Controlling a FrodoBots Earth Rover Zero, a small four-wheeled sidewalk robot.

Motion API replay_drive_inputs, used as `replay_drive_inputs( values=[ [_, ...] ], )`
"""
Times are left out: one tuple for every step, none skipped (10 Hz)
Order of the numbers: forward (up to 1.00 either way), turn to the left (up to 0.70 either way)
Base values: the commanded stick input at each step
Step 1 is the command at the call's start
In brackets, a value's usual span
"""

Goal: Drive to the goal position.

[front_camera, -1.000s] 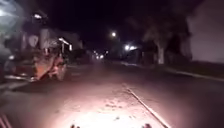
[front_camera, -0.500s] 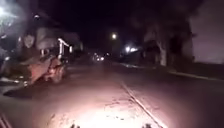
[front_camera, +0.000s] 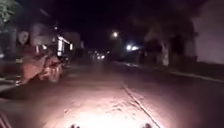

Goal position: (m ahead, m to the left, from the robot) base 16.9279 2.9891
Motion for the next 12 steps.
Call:
replay_drive_inputs(
  values=[
    [0.50, 0.00],
    [0.50, 0.00],
    [0.50, 0.00],
    [0.50, 0.00],
    [0.50, 0.00],
    [0.50, 0.00],
    [0.50, 0.00],
    [0.50, 0.00],
    [0.50, 0.00],
    [0.50, 0.00],
    [0.50, 0.00],
    [0.50, 0.00]
  ],
)
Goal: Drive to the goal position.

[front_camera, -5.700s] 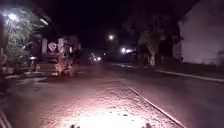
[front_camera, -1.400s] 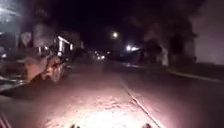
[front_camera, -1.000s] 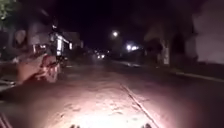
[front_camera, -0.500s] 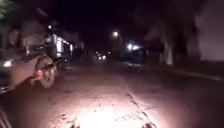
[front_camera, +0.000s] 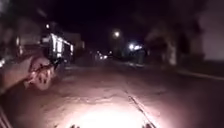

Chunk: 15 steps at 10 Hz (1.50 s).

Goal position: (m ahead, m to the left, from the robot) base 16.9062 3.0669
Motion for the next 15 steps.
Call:
replay_drive_inputs(
  values=[
    [0.50, 0.00],
    [0.50, 0.00],
    [0.50, 0.00],
    [0.50, 0.00],
    [0.50, 0.00],
    [0.50, 0.00],
    [0.50, 0.00],
    [0.50, 0.00],
    [0.50, 0.00],
    [0.50, 0.28],
    [0.50, 0.47],
    [0.50, 0.28],
    [0.50, 0.07],
    [0.50, 0.00],
    [0.50, 0.00]
  ],
)
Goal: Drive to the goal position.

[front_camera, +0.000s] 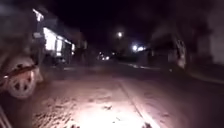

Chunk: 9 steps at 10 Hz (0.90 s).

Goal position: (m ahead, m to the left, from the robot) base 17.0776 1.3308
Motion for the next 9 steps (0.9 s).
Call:
replay_drive_inputs(
  values=[
    [0.50, 0.00],
    [0.50, 0.00],
    [0.50, 0.00],
    [0.50, 0.00],
    [0.50, 0.00],
    [0.50, 0.00],
    [0.50, 0.00],
    [0.50, 0.00],
    [0.50, 0.00]
  ],
)
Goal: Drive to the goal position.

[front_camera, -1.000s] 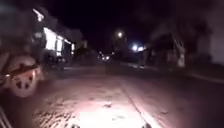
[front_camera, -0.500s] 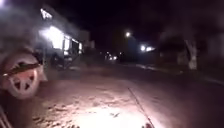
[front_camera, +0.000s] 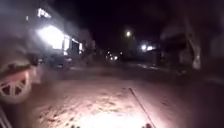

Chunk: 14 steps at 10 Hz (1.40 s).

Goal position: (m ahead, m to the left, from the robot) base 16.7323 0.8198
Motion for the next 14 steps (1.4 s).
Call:
replay_drive_inputs(
  values=[
    [0.50, 0.00],
    [0.50, 0.00],
    [0.50, 0.00],
    [0.50, 0.00],
    [0.50, 0.00],
    [0.50, 0.00],
    [0.50, 0.00],
    [0.50, 0.00],
    [0.50, 0.00],
    [0.50, 0.00],
    [0.50, 0.00],
    [0.50, 0.00],
    [0.50, 0.00],
    [0.50, 0.00]
  ],
)
